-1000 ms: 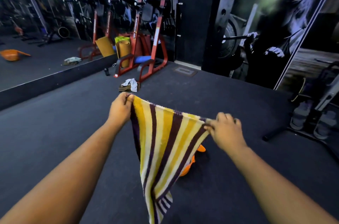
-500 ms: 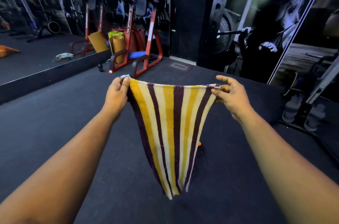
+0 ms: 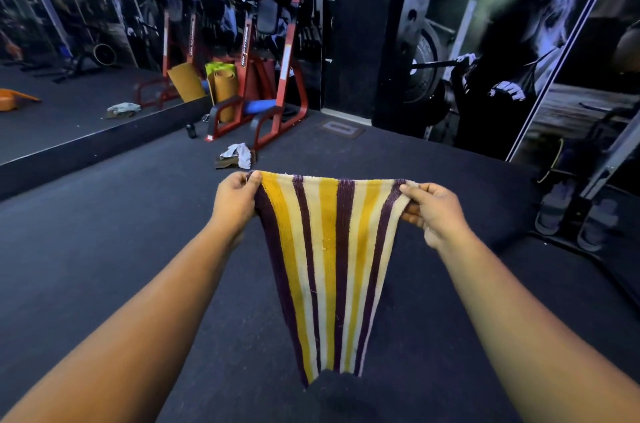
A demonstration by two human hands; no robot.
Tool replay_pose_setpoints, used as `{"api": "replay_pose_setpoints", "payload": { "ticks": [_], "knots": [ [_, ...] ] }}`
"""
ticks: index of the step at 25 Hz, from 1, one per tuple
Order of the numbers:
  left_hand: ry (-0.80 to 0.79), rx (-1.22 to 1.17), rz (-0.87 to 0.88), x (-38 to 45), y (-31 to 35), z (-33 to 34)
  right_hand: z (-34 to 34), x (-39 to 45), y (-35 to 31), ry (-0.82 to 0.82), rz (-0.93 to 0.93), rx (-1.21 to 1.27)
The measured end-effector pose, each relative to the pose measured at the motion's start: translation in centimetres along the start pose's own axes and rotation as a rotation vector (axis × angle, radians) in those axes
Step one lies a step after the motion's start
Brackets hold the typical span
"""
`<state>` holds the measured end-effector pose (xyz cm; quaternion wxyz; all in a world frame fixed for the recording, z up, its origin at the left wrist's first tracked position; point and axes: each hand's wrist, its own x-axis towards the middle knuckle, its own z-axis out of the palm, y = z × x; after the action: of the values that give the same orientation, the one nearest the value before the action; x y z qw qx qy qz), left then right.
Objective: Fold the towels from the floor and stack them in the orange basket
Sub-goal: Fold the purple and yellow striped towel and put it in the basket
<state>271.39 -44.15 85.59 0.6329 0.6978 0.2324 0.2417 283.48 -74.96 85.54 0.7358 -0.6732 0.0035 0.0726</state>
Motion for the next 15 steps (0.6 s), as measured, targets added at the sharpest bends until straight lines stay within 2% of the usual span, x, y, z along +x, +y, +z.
{"api": "replay_pose_setpoints", "payload": {
  "ticks": [5, 9, 12, 15],
  "knots": [
    [0.03, -0.112, 0.014, -4.6, -3.4, 2.9, 2.6, -3.8, 4.2, 0.035, -0.051, 0.091],
    [-0.044, -0.181, 0.048, -8.9, -4.9, 6.7, 5.7, -6.9, 6.1, -0.096, -0.049, 0.16],
    [-0.094, -0.114, 0.089, -10.3, -5.3, 8.0, 7.2, -7.9, 7.4, -0.178, -0.163, 0.114],
    [-0.181, -0.078, 0.126, -11.2, -5.1, 8.3, 7.4, -7.8, 8.1, -0.24, -0.187, 0.105]
  ]
}}
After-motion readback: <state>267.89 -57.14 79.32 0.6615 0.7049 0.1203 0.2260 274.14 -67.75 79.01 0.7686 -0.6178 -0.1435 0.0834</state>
